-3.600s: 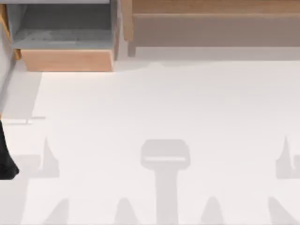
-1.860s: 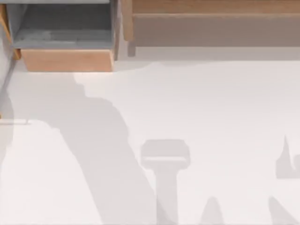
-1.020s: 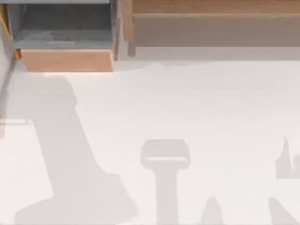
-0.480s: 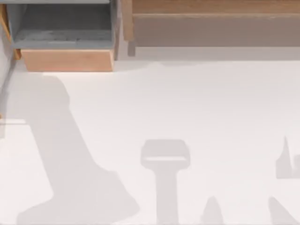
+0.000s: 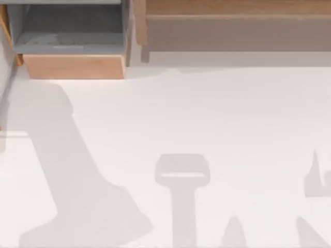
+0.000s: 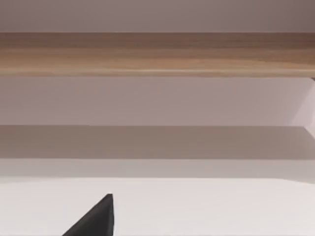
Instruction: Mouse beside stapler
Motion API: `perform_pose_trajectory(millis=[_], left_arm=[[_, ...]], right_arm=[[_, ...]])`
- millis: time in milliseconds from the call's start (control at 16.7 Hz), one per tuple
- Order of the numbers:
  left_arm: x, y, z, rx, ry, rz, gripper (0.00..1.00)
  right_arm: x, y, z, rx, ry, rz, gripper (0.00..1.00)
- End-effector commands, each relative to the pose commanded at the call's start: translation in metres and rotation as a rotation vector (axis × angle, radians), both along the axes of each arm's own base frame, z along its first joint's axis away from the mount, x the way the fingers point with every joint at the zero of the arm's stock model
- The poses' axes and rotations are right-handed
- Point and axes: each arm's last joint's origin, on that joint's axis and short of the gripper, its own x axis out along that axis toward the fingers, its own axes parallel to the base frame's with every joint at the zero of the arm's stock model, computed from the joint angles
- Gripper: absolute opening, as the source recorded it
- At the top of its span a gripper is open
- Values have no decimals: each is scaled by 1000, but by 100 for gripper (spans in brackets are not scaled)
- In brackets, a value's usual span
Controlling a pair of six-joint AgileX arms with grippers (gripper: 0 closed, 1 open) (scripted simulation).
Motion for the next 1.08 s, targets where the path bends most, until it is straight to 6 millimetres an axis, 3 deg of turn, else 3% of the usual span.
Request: perform_pose_trajectory(millis=[720, 1080], left_arm=[[0, 0, 0, 0, 0, 0, 2], [0, 0, 0, 0, 0, 0, 0]], right_arm=[[0, 0, 0, 0, 0, 0, 100], [0, 0, 0, 0, 0, 0, 100]])
